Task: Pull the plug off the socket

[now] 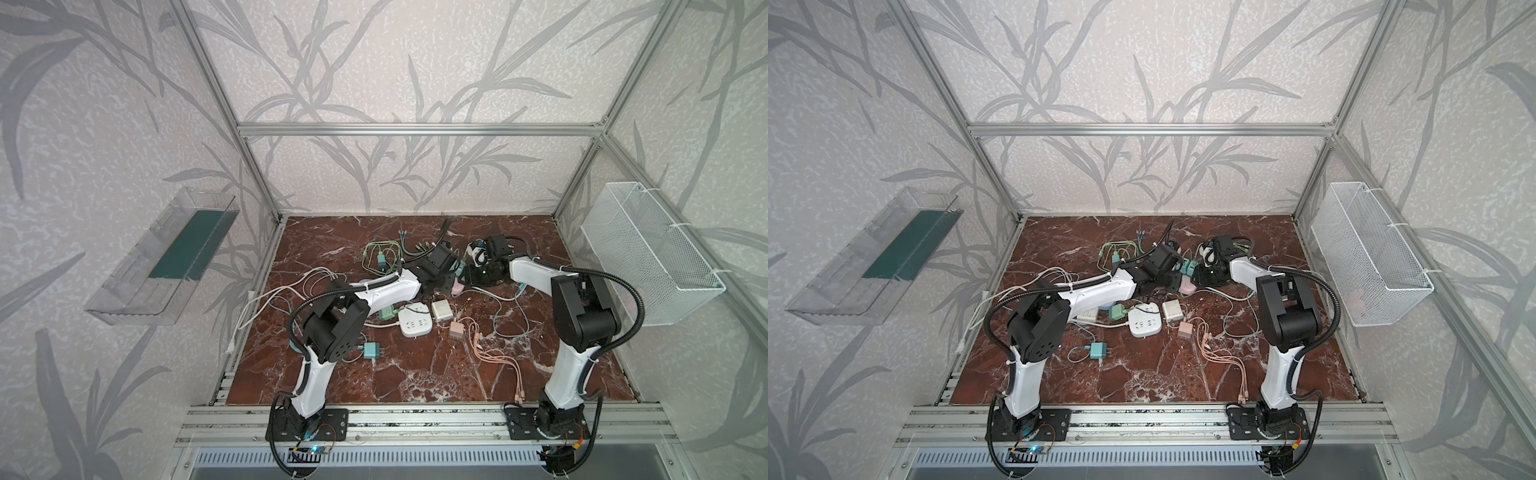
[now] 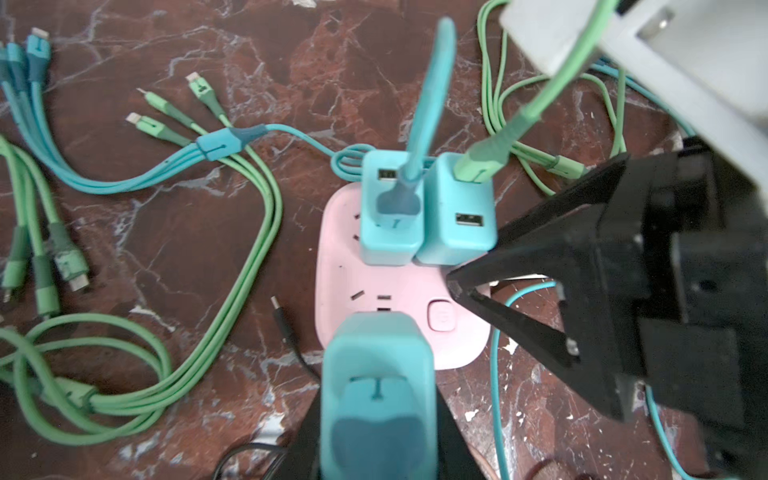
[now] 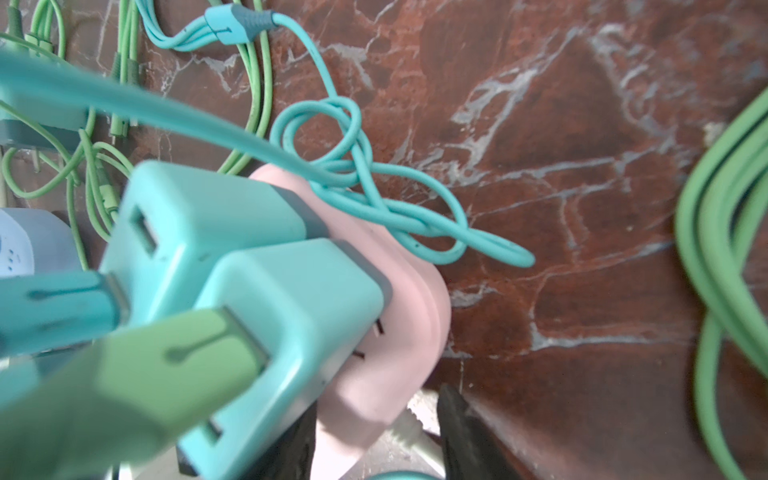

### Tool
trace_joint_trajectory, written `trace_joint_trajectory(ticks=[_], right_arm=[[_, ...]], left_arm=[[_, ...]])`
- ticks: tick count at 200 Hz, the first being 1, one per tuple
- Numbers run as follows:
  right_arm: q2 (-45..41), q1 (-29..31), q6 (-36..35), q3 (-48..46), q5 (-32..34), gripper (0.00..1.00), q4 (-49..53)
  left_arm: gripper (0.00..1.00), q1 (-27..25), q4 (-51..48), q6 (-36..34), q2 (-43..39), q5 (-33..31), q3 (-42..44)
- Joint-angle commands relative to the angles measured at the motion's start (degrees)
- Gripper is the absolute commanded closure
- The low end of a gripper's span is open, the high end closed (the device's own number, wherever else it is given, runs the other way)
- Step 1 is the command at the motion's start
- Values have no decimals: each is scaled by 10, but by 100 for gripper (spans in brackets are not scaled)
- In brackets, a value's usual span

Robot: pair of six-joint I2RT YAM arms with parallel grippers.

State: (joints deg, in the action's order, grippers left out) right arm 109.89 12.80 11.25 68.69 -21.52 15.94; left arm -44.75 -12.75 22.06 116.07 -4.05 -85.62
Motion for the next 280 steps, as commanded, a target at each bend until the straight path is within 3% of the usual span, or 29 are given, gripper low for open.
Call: trace_joint_trajectory(ticks=[1, 51, 122, 191, 280], right_arm=[[-11, -1, -6, -15, -6, 50, -1], [-25, -1, -7, -25, -14, 42, -18], [-39, -1, -14, -35, -16, 40, -30], [-43, -1, -14, -40, -14, 39, -29], [-40, -3, -10, -43, -13, 39, -27]], left_arm=[[80, 10, 48, 29, -40, 20, 27], [80, 47, 89, 79, -63, 85, 87], [80, 72, 152, 103, -67, 181, 143], [79, 78, 177, 139, -37, 219, 149], [79, 78, 124, 143, -38, 211, 156]])
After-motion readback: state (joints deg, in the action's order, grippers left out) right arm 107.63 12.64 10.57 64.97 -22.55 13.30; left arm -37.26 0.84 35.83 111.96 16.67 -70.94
